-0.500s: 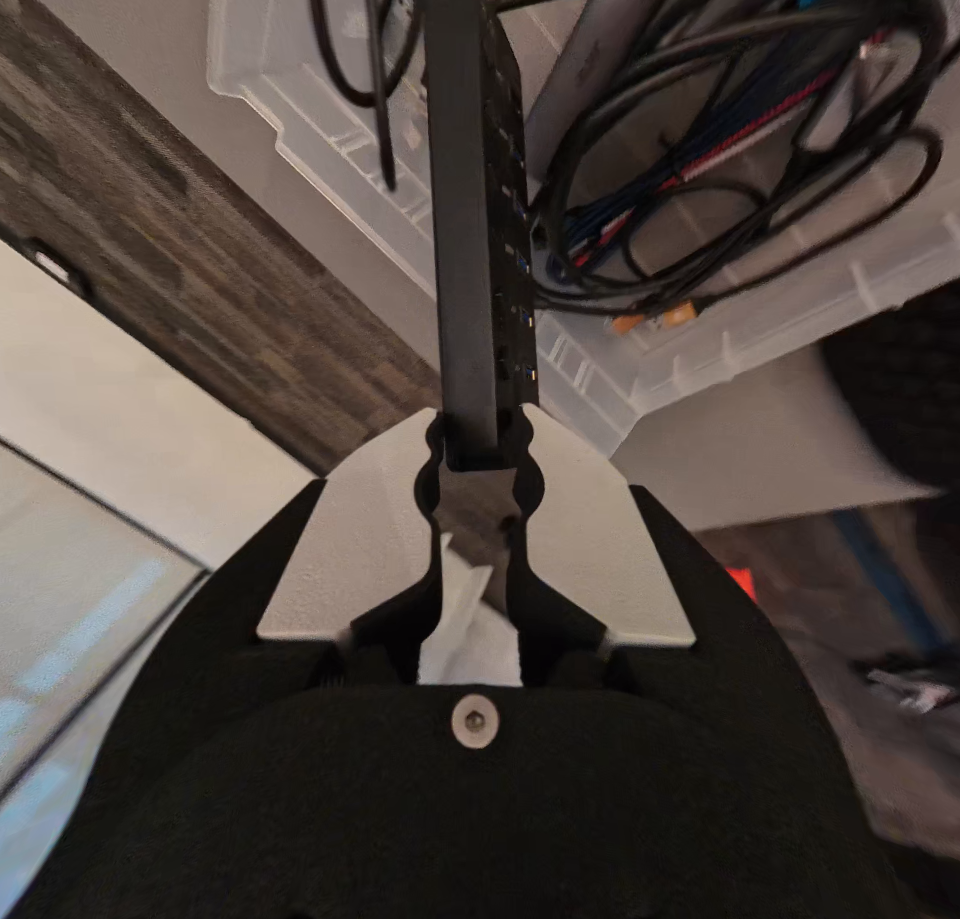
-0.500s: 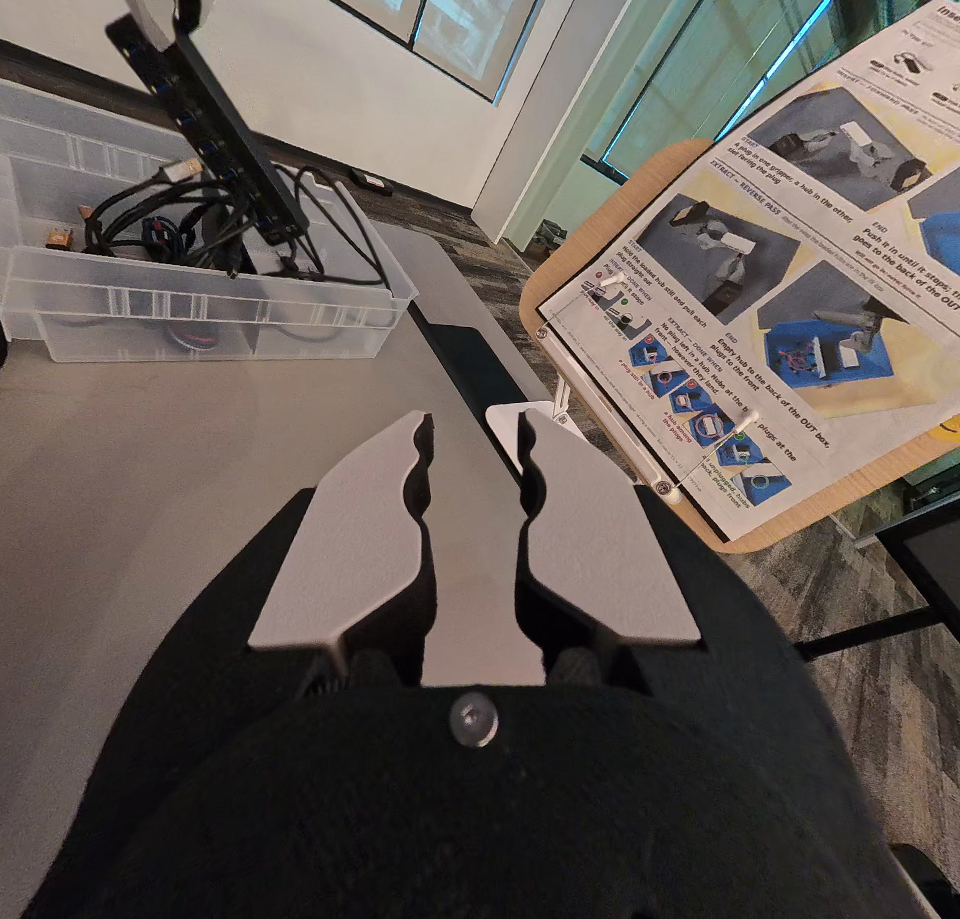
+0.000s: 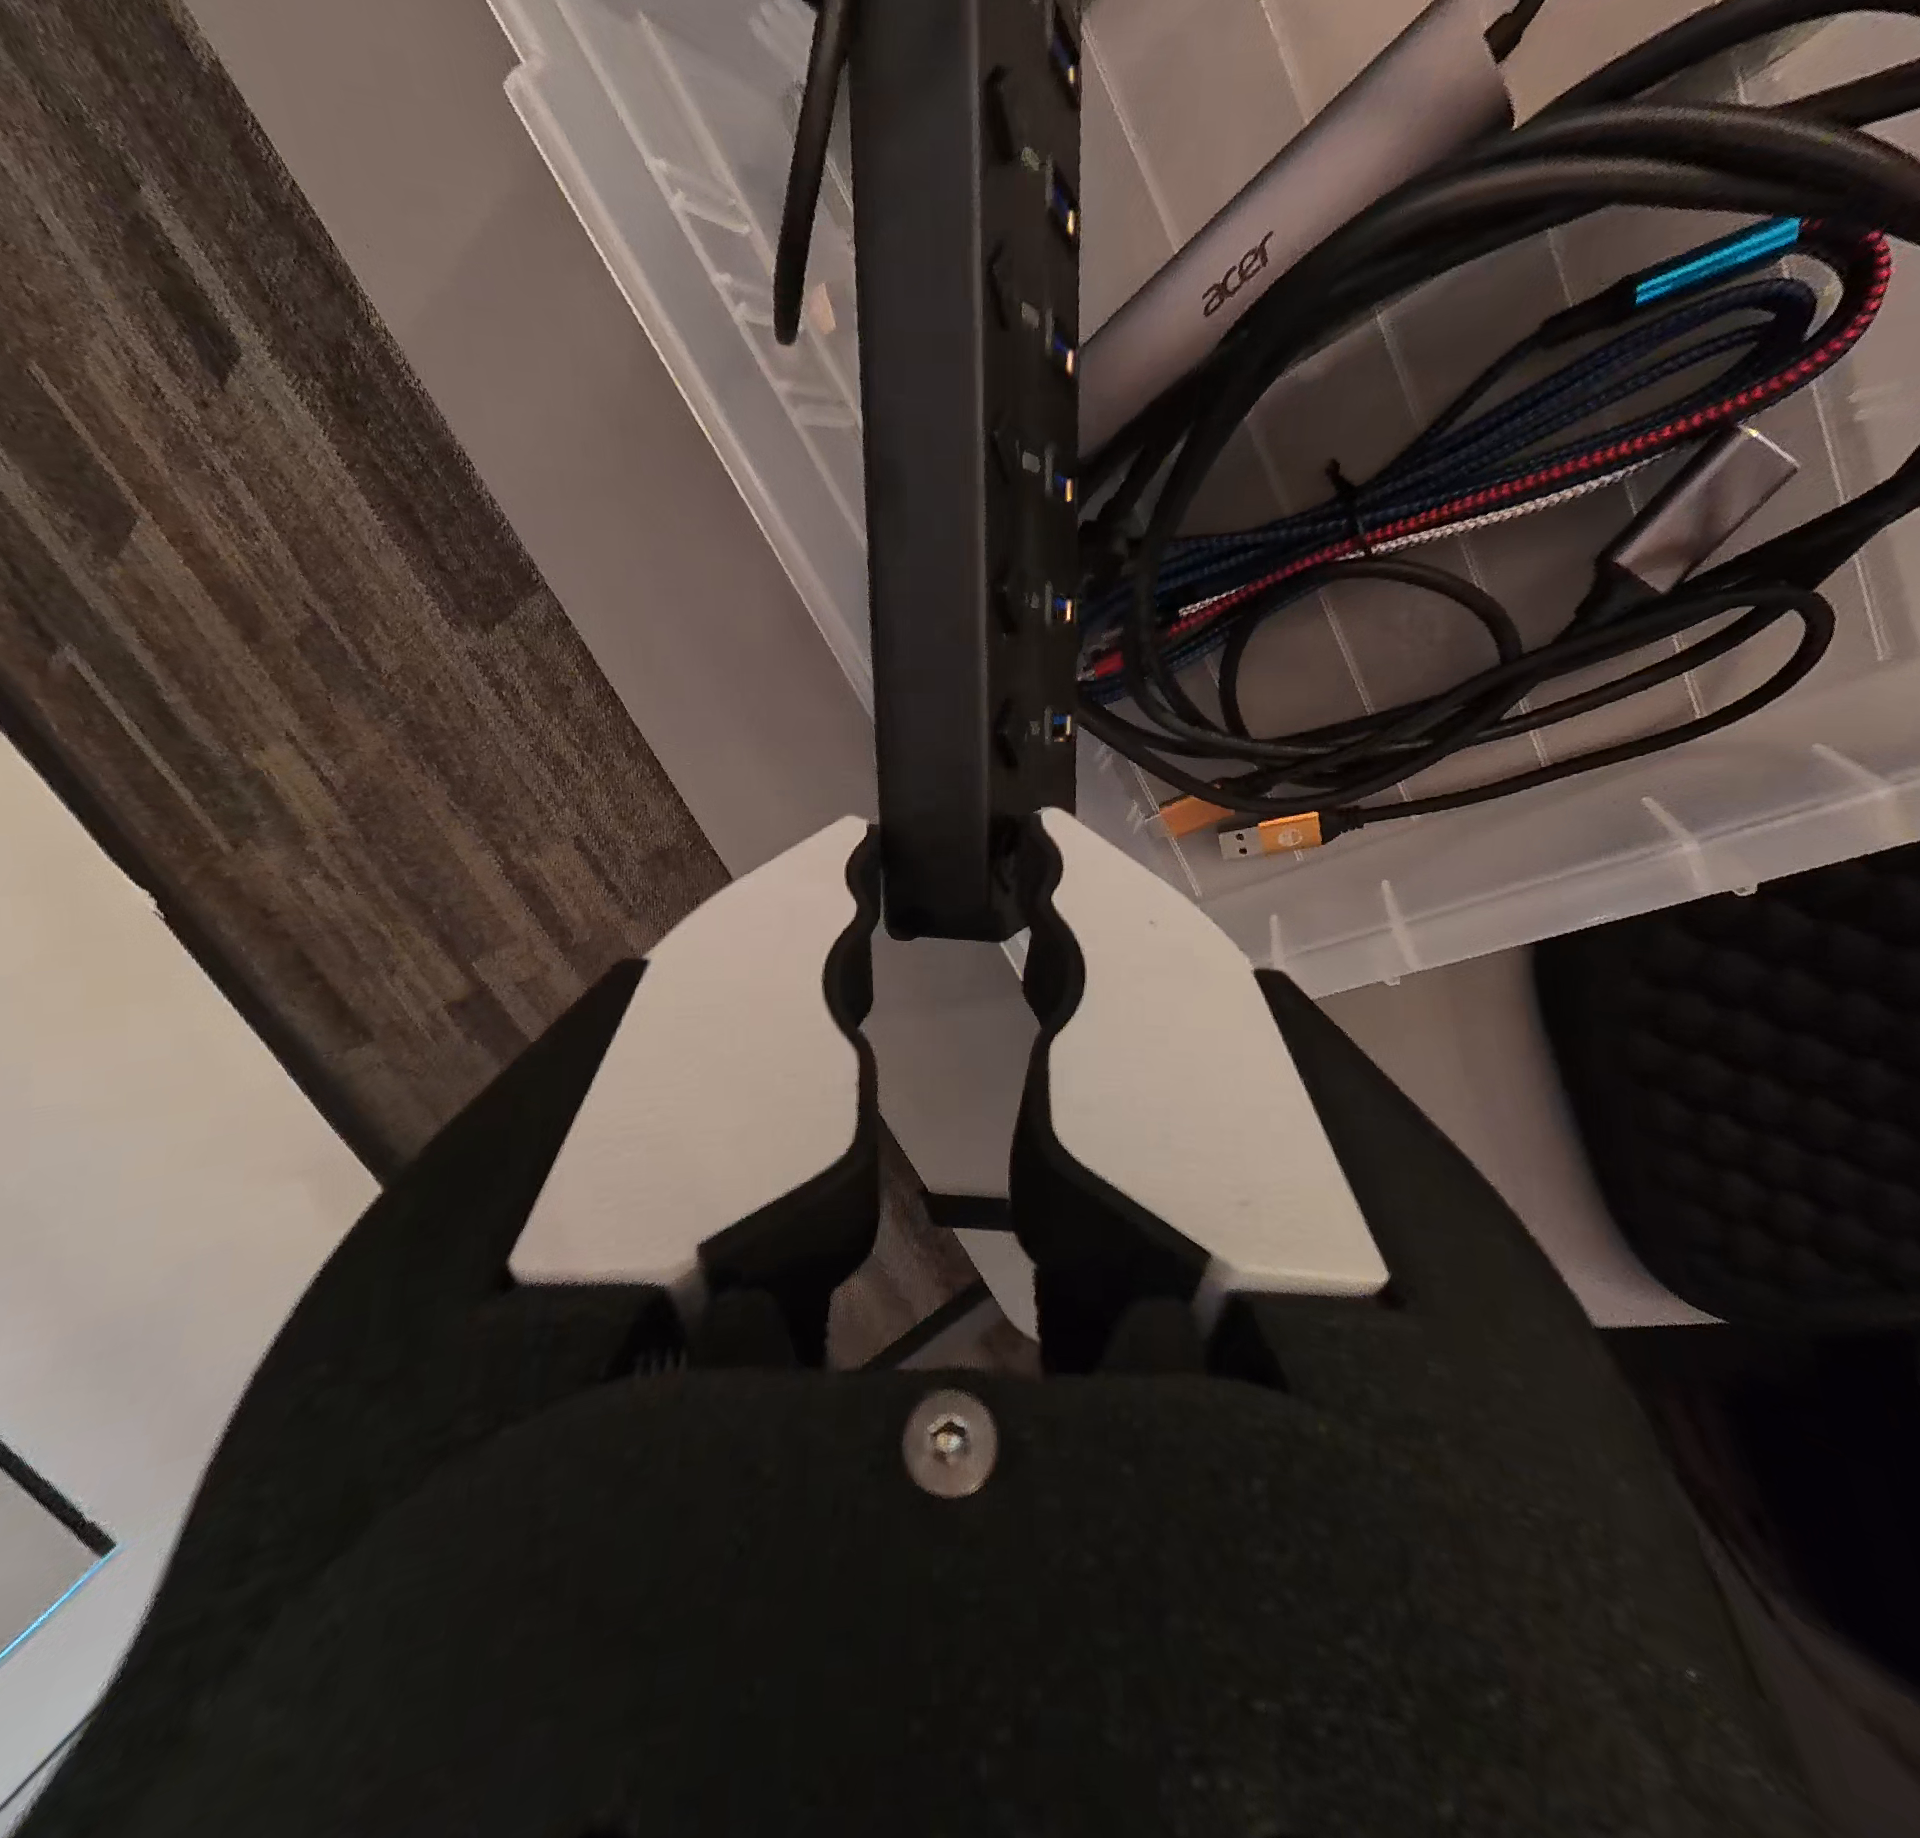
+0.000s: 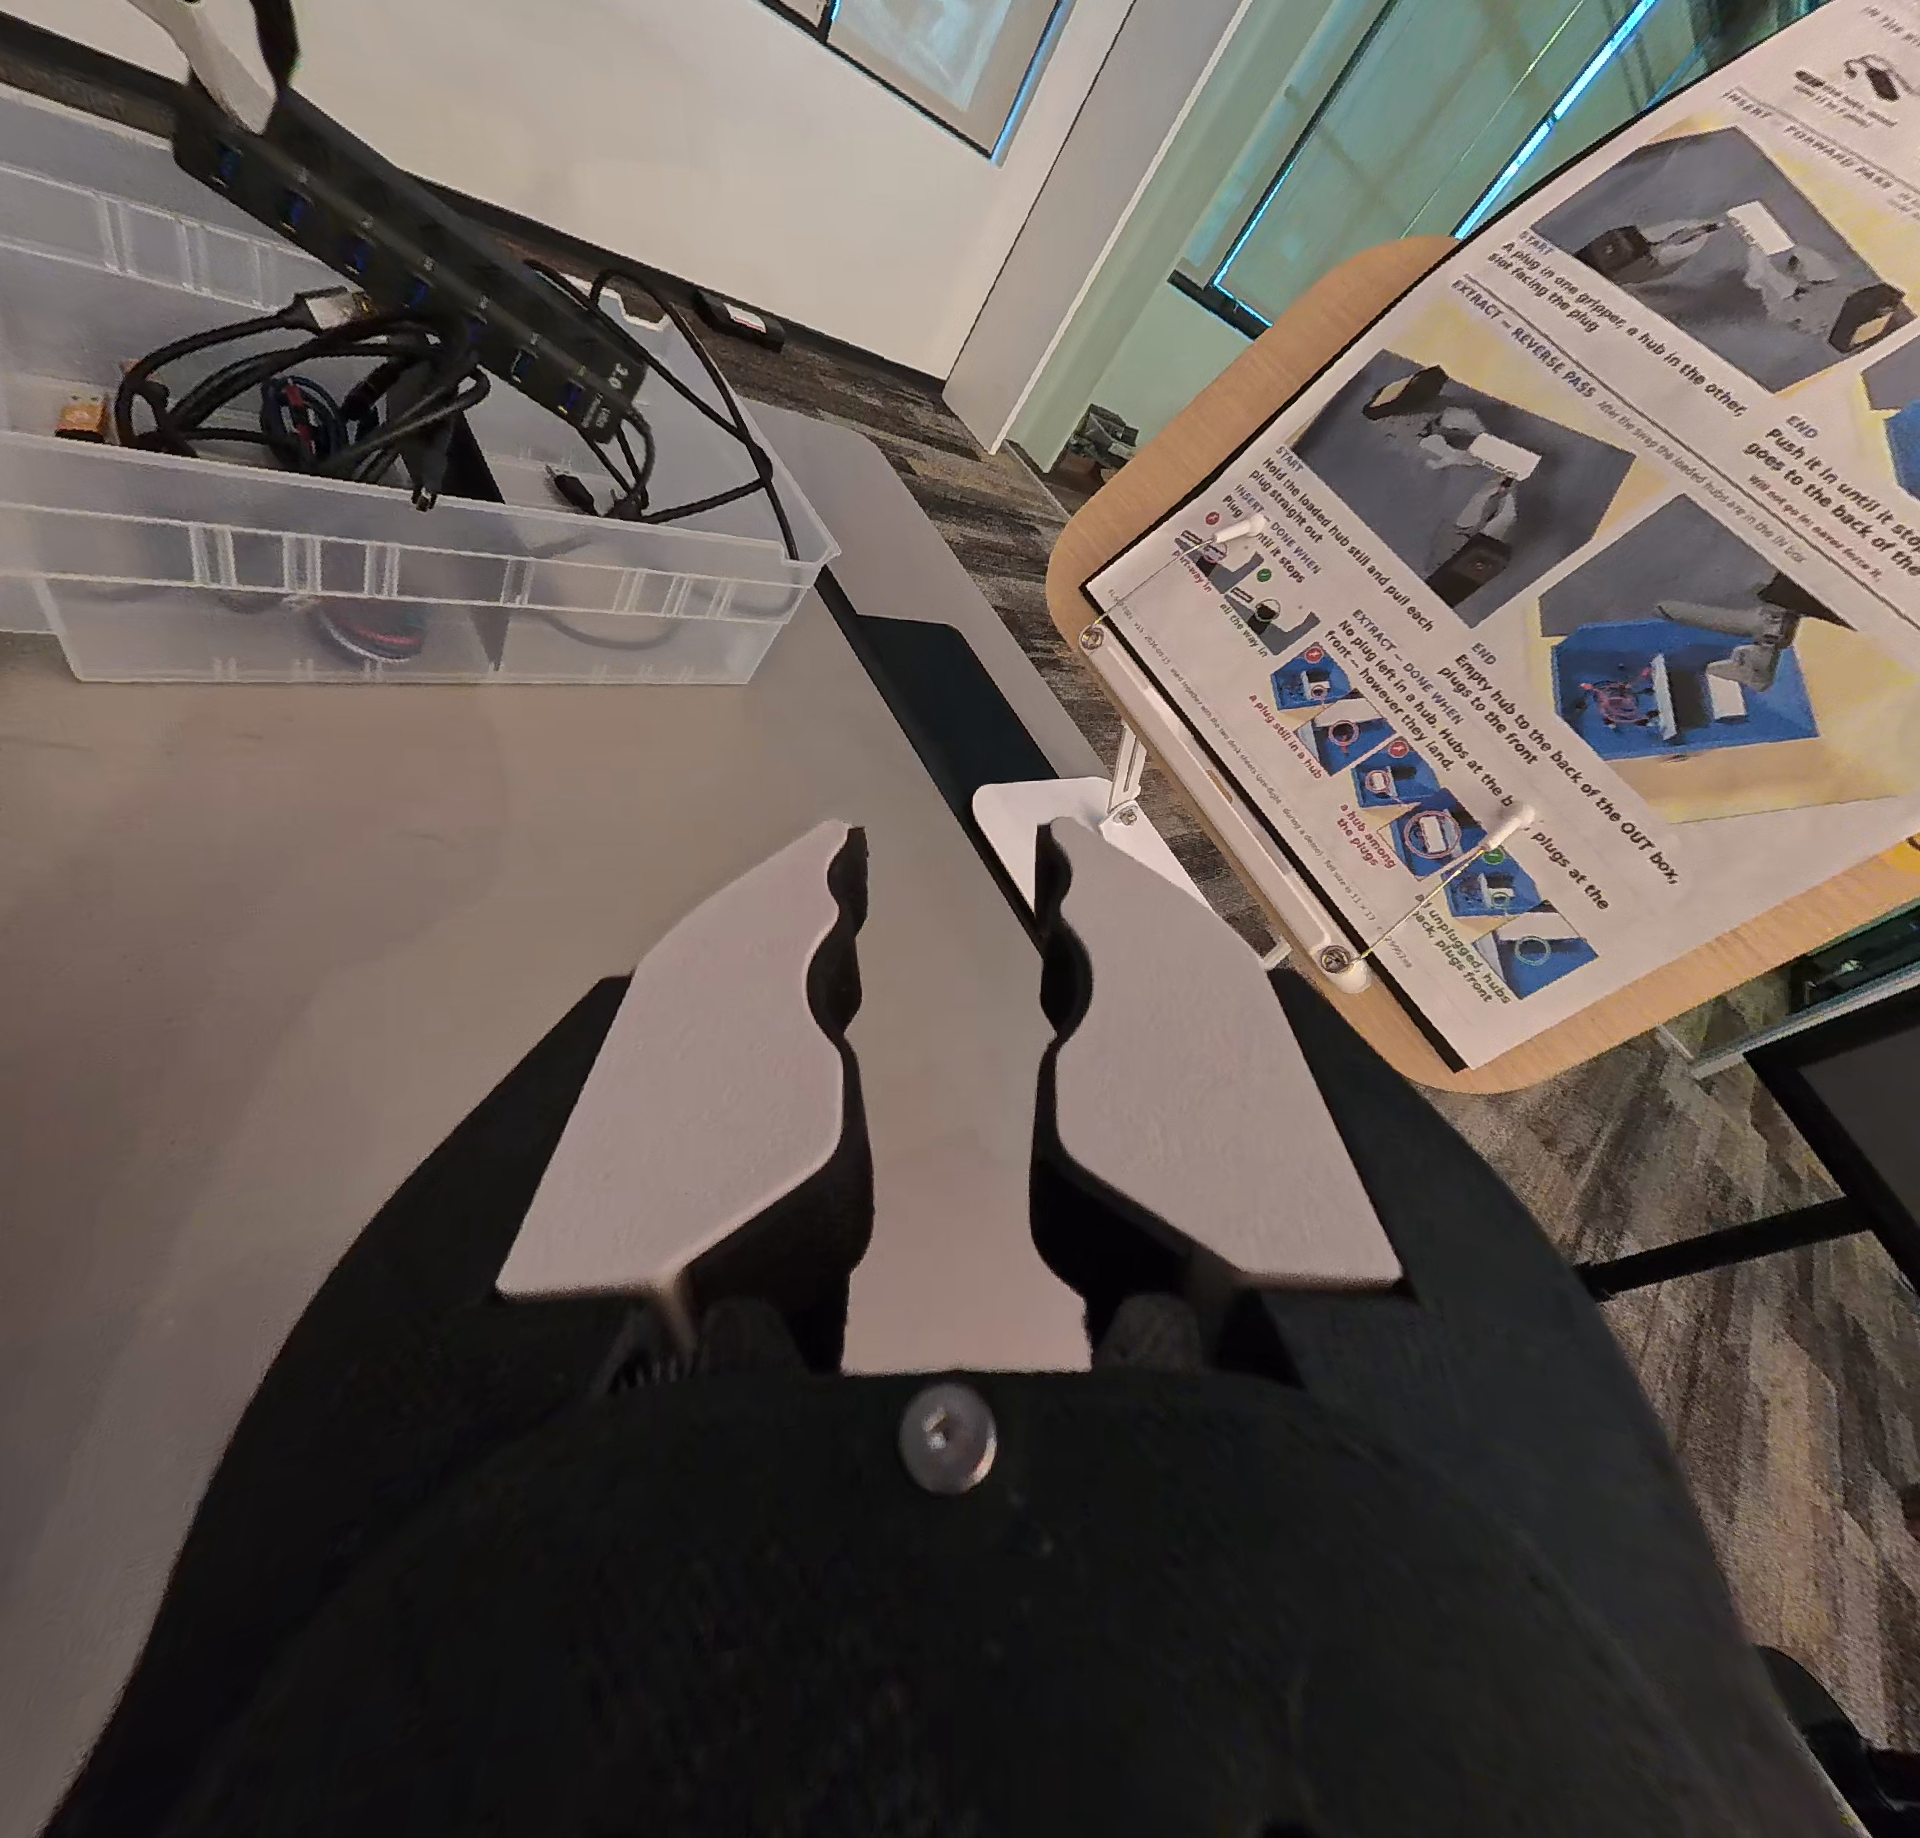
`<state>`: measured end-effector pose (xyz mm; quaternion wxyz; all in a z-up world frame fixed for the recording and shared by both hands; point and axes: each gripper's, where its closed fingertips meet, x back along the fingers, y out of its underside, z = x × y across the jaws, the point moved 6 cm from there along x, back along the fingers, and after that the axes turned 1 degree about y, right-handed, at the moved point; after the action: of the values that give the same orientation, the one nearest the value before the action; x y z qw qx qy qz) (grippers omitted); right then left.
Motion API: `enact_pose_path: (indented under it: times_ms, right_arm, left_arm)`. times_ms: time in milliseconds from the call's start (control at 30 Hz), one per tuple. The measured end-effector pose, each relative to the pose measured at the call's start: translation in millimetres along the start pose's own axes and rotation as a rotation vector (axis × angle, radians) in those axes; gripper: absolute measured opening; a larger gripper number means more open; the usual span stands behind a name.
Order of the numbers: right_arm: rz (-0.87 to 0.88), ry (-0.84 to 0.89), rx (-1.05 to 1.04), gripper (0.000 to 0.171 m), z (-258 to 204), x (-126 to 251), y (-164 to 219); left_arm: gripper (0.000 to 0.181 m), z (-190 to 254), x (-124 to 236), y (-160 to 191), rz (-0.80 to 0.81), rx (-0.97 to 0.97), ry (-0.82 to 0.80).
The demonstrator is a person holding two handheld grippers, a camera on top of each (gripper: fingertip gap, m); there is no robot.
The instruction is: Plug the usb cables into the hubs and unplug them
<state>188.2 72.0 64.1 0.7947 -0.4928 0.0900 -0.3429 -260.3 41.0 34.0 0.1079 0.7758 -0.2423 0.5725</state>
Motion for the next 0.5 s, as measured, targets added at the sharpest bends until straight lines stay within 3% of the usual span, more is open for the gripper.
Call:
enact_pose_path:
  times_ms: [500]
  right_arm:
    - [0.012,0.015,-0.010,0.032,5,5,0]
  left_arm:
    - [0.037,-4,-15,-6,-0.012,-0.065,-0.103]
